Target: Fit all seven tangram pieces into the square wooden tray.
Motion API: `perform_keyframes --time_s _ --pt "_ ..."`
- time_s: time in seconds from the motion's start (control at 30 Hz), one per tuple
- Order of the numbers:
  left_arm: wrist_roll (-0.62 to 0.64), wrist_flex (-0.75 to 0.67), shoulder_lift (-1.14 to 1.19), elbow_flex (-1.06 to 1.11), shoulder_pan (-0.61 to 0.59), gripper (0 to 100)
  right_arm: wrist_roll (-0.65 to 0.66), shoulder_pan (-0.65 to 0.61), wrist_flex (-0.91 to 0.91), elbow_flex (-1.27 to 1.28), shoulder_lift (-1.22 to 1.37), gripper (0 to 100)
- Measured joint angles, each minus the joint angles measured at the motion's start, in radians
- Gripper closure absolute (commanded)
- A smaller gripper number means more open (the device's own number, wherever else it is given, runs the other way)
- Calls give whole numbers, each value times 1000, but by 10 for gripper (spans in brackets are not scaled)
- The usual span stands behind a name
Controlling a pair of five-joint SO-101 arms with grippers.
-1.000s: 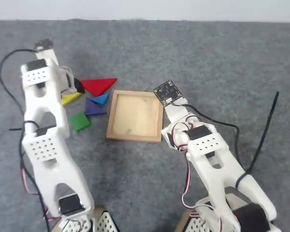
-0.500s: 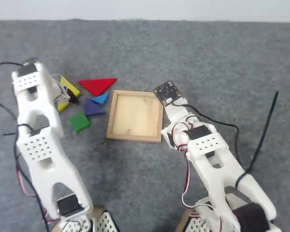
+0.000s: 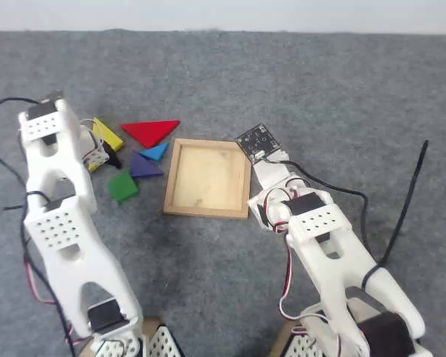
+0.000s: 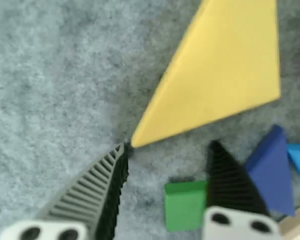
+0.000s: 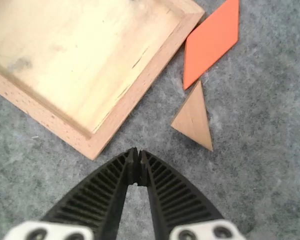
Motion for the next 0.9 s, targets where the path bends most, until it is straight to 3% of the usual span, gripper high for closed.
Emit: perform_keyframes --time_s 0.2,0.37,0.43,0.6,0.9 --pt "-9 -129 -218 305 -3 863 0 0 -12 0 0 986" --pt "-6 -413 -525 700 17 863 0 0 -12 0 0 986" --pt "-11 -505 -557 760 41 863 0 0 -12 0 0 986" --pt "54 -516 -476 661 74 863 0 0 -18 0 0 986" --pt "207 -338 -229 298 60 862 0 0 -23 0 0 986"
